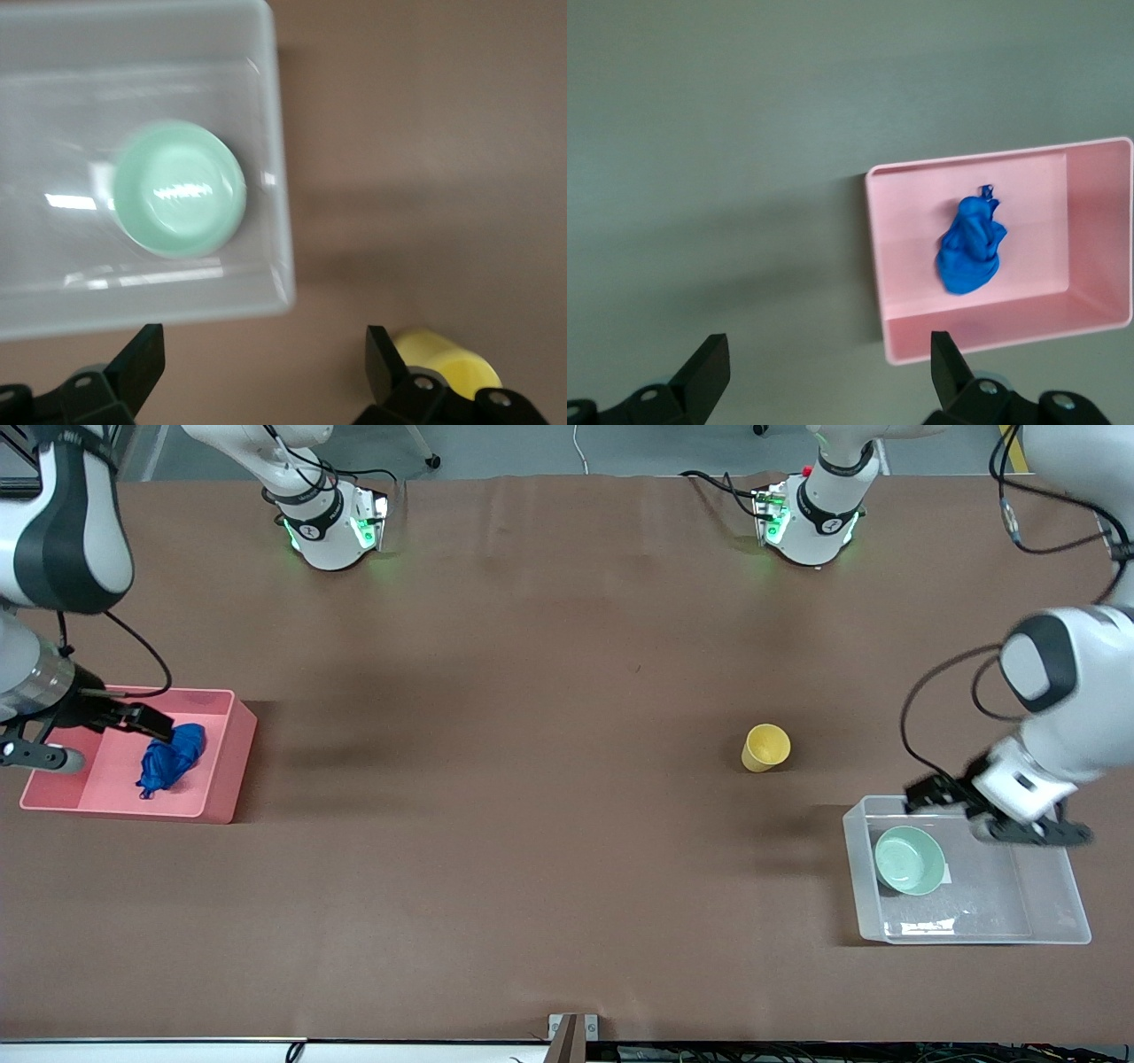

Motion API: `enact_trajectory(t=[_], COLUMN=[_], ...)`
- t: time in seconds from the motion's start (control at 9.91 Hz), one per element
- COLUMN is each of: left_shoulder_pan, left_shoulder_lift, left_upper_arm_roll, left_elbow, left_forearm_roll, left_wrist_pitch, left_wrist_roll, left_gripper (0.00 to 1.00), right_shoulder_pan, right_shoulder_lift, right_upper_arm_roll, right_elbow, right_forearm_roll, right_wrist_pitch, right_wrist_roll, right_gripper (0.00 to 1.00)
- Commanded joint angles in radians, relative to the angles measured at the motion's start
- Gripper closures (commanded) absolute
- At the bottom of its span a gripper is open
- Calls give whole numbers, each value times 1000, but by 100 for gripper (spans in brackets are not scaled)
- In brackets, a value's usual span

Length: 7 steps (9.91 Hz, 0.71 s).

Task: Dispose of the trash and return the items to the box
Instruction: 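Move the left gripper from the clear box to the yellow cup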

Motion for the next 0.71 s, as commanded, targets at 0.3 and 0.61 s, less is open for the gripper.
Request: enact_trajectory(t=[0.3,0.61], left_shoulder_pan=[-2,-18], left_shoulder_lift=[24,119], left_upper_arm_roll=[-144,-174], left_elbow=[-232,-231], left_forearm_roll=[-5,-5], left_wrist_pitch=[113,199], left_wrist_roll=[-9,-9], left_gripper=[1,6], right_shoulder_pan=[-64,-54], right_shoulder_lift=[-30,-58], right_upper_arm_roll=[-24,-15], right_elbow=[272,220], right_forearm_roll=[109,82], right_wrist_pitch=[-329,-287], right_wrist_roll=[-58,-72], right_gripper=[0,0])
